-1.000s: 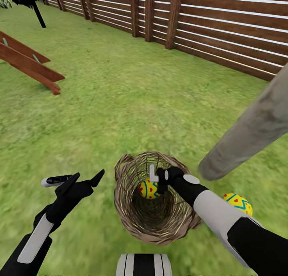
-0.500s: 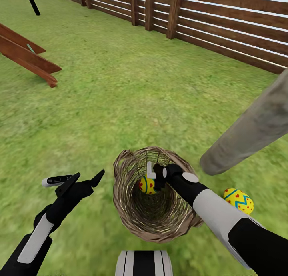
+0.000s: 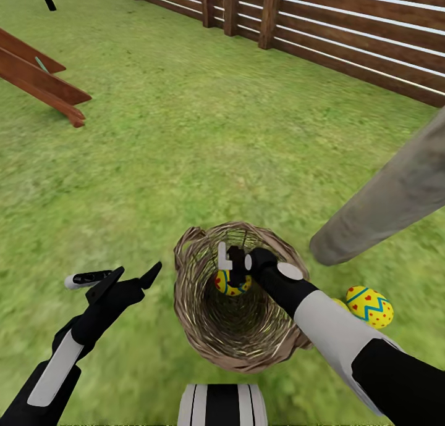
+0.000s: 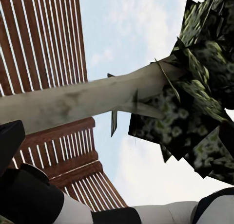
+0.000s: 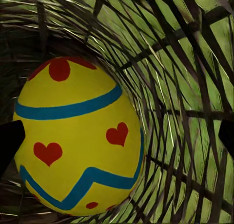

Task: Take the three Easter eggs out of the wicker basket on the lawn in the garden, then place them on the lawn next to a single tree (choose any tree) so that all three eggs are next to the same tree and none are left in the basket.

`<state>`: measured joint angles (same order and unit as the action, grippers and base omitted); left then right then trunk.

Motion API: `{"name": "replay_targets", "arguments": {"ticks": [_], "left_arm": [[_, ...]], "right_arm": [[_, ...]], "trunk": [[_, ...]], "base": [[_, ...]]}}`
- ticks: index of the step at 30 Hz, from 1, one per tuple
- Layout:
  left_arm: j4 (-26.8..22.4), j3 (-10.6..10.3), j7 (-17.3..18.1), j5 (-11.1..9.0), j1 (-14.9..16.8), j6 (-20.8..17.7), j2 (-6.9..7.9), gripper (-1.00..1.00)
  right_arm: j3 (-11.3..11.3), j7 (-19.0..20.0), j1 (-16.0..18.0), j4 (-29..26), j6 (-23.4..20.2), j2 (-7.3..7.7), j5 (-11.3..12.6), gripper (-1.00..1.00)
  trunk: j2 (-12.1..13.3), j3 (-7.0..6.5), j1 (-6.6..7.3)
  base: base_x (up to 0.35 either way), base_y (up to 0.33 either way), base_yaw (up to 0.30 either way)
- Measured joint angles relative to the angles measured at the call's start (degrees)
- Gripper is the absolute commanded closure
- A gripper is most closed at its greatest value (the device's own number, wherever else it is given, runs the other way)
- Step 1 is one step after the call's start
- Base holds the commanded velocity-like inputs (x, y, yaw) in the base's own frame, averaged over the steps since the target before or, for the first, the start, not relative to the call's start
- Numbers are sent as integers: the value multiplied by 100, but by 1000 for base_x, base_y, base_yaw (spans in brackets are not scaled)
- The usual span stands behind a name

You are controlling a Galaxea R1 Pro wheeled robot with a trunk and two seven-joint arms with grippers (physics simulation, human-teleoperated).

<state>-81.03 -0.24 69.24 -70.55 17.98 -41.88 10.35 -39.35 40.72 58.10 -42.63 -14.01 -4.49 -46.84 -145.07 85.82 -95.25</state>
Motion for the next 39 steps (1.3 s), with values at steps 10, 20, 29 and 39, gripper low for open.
{"name": "replay_targets", "arguments": {"ticks": [10,20,29,39], "left_arm": [[17,2,0,0,0,-3,3,-100],[6,52,132,-28,-161,-12,48,-100],[18,49,421,-32,-191,-2,44,-100],[36,44,498,-32,-196,17,33,-100]], "right_arm": [[5,23,-4,86,19,-8,67,-100],[-16,74,-3,265,-112,60,4,-100],[16,-142,-3,367,-276,89,85,-100],[-6,-385,-2,259,-744,83,174,-100]], "trunk": [[-13,222,-26],[-21,333,-39],[-23,377,-44],[-29,464,-52]], "base": [[0,0,0],[0,0,0],[0,0,0],[0,0,0]]}}
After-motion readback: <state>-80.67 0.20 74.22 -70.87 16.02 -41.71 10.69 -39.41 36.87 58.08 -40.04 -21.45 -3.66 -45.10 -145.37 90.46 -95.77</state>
